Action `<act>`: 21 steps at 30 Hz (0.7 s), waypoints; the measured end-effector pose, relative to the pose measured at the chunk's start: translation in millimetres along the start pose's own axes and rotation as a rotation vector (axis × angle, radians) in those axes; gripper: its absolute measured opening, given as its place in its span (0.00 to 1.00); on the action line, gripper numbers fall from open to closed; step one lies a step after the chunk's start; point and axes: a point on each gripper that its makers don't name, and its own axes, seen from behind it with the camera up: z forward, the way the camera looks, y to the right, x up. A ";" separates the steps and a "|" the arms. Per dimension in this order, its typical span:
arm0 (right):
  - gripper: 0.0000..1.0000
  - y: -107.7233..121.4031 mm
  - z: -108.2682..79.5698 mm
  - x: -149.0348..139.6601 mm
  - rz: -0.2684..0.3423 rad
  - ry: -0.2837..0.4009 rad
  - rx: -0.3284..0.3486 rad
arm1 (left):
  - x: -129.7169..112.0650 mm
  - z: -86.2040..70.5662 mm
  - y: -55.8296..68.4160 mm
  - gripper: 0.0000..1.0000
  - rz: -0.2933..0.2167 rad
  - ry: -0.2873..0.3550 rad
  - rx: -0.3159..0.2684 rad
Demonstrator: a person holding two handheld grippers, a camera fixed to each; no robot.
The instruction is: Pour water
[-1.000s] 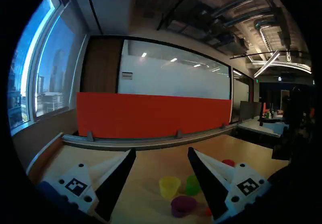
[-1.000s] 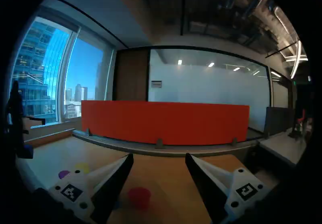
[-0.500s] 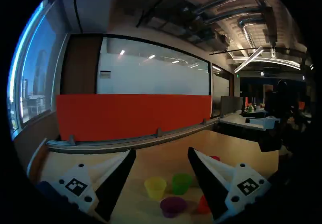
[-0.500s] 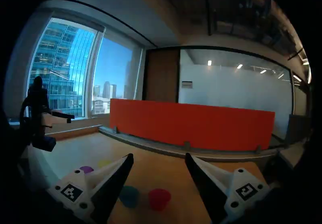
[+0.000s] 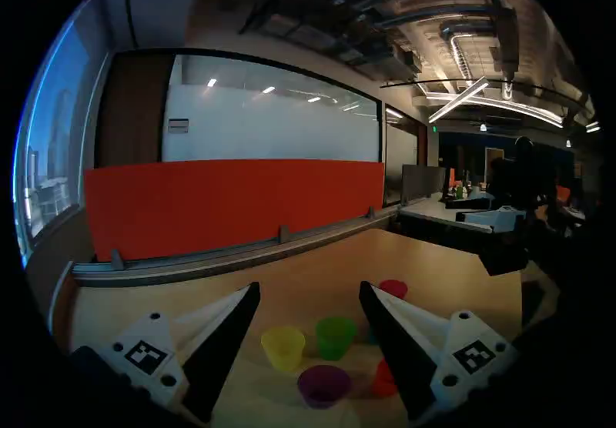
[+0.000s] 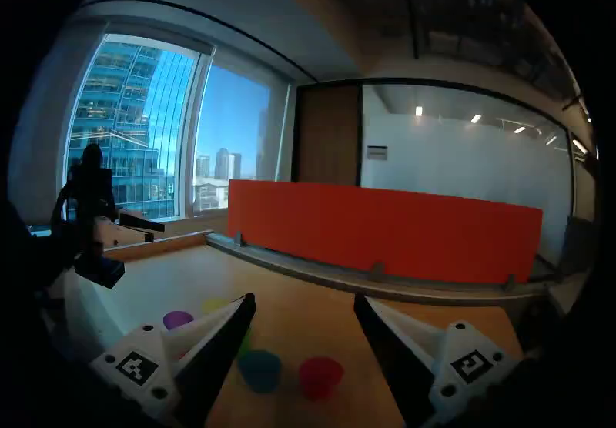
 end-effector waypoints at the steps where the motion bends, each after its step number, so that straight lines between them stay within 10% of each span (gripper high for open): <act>1: 0.99 -0.2 0.9 -1.6 0.000 -0.007 0.005 | -2.0 1.1 -0.7 0.96 0.003 -0.007 -0.002; 21: 0.99 -21.7 17.1 -50.4 -0.067 -0.179 0.158 | -31.6 26.6 8.5 0.96 0.042 -0.114 -0.128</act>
